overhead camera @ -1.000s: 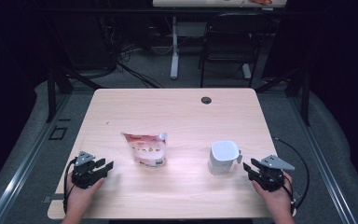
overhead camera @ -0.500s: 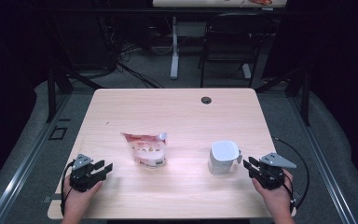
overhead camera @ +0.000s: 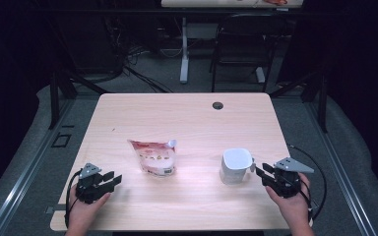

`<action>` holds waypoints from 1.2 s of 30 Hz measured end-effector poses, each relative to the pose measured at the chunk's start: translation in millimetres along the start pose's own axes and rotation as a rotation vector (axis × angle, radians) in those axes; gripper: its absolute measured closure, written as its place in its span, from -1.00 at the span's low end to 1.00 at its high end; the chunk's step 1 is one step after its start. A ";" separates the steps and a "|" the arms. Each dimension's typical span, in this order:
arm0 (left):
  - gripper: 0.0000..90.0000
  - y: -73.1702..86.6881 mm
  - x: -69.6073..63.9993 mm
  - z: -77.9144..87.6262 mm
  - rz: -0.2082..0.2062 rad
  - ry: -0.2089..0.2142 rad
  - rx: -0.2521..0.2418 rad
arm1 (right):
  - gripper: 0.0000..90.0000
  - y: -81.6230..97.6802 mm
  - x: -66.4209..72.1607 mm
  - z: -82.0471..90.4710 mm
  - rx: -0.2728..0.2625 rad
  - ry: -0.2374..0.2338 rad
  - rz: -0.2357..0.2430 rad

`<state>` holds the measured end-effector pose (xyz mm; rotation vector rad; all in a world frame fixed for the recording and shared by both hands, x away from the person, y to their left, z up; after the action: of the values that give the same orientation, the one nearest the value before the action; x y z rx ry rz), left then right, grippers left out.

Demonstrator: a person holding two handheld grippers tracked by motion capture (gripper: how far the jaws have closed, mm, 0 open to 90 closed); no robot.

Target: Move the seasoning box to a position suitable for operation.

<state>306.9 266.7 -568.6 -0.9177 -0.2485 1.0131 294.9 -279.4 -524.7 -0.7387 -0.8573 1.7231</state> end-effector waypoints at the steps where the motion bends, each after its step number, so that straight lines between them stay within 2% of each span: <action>1: 0.33 -0.2 0.1 0.6 -0.002 -0.002 -0.003 | 0.47 -3.8 0.2 2.7 0.004 0.008 0.007; 3: 0.33 -0.1 0.8 0.9 -0.005 -0.006 -0.008 | 0.47 -14.7 -0.2 9.4 0.005 0.009 0.007; 6: 0.33 0.3 1.8 0.8 -0.002 -0.010 -0.003 | 0.52 -28.9 -0.9 14.3 0.005 -0.013 -0.025; 10: 0.33 0.9 2.5 1.7 0.003 -0.010 -0.009 | 0.52 -45.8 -0.9 13.1 0.015 -0.004 -0.046; 12: 0.33 1.2 3.2 1.9 0.004 -0.013 -0.003 | 0.52 -53.6 0.2 11.0 0.016 -0.017 -0.055; 14: 0.33 1.5 3.5 1.4 0.012 -0.010 -0.010 | 0.52 -60.4 2.3 11.6 0.010 -0.018 -0.048; 16: 0.33 1.9 3.7 1.2 0.016 -0.011 -0.008 | 0.58 -63.2 5.6 13.1 0.008 -0.029 -0.043; 18: 0.33 2.6 3.6 1.0 0.018 -0.016 -0.007 | 0.60 -63.3 9.6 14.9 0.016 -0.044 -0.010; 22: 0.32 3.0 4.0 1.9 0.023 -0.018 -0.014 | 0.63 -59.9 15.2 14.5 0.026 -0.053 0.005; 26: 0.32 3.4 4.2 2.1 0.023 -0.018 -0.017 | 0.54 -60.1 16.8 12.5 0.022 -0.044 -0.002; 29: 0.32 3.7 4.6 1.3 0.022 -0.015 -0.017 | 0.45 -61.8 14.4 10.9 0.026 -0.039 -0.041; 32: 0.31 4.1 5.3 1.0 0.021 -0.017 -0.015 | 0.62 -62.8 12.2 10.1 0.041 -0.054 -0.067; 34: 0.31 4.3 5.6 1.2 0.019 -0.019 -0.013 | 0.72 -63.3 11.0 8.0 0.047 -0.043 -0.071; 36: 0.31 4.3 5.7 1.6 0.023 -0.021 -0.017 | 0.80 -63.3 10.3 6.2 0.057 -0.056 -0.069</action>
<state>306.5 273.1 -572.0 -0.9271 -0.2650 1.0441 319.8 -257.0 -469.7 -0.6191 -0.8587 1.7061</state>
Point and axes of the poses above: each handheld gripper's, and its own axes: z roughly backward along the jaws, y roughly out of its underside, x roughly to its left, the point moved 2 cm from there along -z, roughly forward along the jaws, and after that the axes turned 8 degrees about y, right-handed, at the moved point
